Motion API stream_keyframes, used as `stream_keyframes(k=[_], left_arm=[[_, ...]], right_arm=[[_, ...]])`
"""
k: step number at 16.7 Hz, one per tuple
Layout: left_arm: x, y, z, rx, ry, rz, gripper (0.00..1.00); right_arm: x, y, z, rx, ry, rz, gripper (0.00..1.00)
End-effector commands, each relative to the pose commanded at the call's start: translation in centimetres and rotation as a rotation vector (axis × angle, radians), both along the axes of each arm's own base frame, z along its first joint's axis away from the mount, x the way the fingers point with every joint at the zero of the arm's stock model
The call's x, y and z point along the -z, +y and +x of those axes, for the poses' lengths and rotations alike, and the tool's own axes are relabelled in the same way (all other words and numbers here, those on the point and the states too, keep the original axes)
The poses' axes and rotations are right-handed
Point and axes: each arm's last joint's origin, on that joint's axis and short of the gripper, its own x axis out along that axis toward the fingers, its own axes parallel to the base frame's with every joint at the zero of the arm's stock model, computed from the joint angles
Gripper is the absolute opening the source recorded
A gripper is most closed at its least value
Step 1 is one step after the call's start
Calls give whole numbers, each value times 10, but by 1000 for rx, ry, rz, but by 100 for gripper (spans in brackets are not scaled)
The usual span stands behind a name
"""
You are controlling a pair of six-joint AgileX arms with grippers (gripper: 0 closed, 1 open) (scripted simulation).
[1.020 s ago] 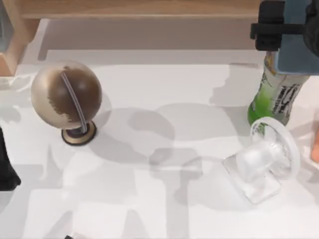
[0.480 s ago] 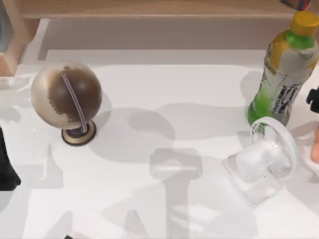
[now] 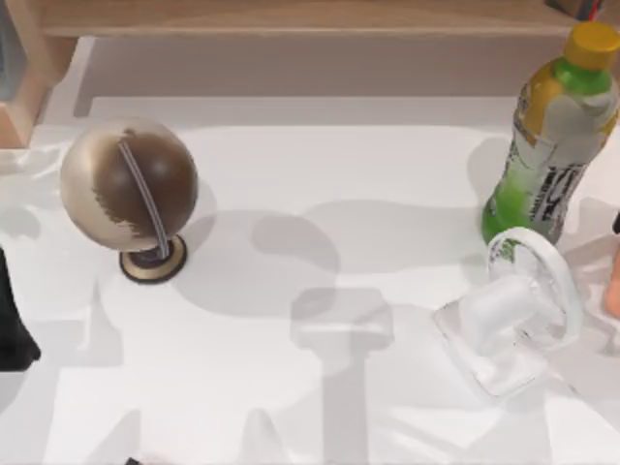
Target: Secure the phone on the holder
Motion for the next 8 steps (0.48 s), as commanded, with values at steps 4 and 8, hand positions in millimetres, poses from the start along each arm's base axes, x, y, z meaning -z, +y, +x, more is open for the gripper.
stream_keyframes(k=[4, 8], left_arm=[[0, 0, 0, 0, 0, 0, 100], [0, 0, 0, 0, 0, 0, 100]], right_arm=[[-2, 1, 0, -7, -12, 8, 0], [-5, -4, 1, -12, -57, 22, 0]])
